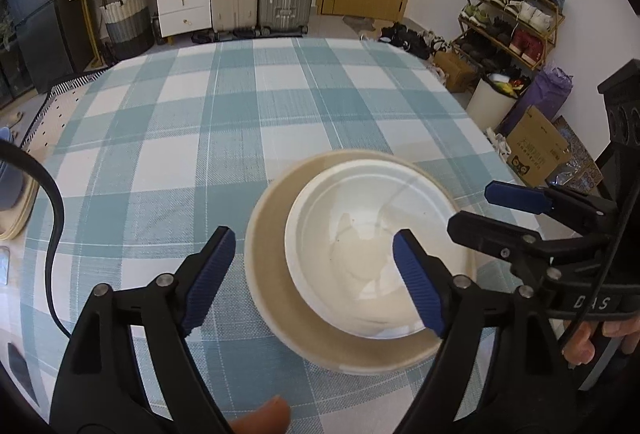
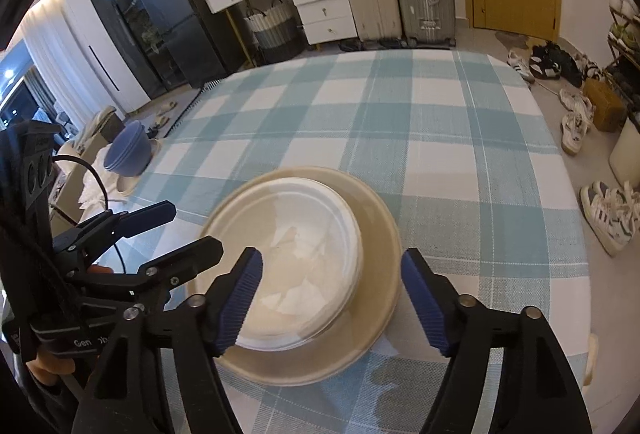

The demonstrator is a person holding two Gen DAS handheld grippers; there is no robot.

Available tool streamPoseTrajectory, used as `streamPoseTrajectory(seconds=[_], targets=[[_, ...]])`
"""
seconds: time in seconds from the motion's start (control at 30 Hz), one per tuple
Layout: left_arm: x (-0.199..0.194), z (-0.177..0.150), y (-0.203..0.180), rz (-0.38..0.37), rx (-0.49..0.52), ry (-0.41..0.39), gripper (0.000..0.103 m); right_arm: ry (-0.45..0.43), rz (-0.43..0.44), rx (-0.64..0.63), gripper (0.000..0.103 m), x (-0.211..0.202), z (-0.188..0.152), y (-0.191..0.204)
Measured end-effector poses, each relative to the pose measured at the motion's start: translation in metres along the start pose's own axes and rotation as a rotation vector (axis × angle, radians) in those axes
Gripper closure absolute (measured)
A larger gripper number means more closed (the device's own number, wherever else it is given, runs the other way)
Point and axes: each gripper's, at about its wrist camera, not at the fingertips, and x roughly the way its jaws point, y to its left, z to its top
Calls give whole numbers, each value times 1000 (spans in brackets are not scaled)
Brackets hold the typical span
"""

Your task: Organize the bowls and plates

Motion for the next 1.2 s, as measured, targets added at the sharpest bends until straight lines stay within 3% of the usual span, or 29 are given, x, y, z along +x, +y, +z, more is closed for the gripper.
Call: streamPoseTrajectory(seconds=[0.07, 0.23, 0.3, 0.77, 1.2], targets=[[-5, -1, 1, -1, -1, -12, 21, -24, -6, -8, 17, -6, -1, 2], [-19, -4, 5, -1, -2, -38, 18, -75, 4, -17, 12, -17, -6, 4], [-23, -5, 6, 2, -1, -49, 2, -104, 7, -13, 12, -22, -8, 4], [-44, -16, 24, 60, -4, -119, 2, -265, -69, -94, 10, -53, -20, 17], [-42, -26, 43, 93, -19, -186, 2, -357, -114, -107, 9, -49, -33, 13]])
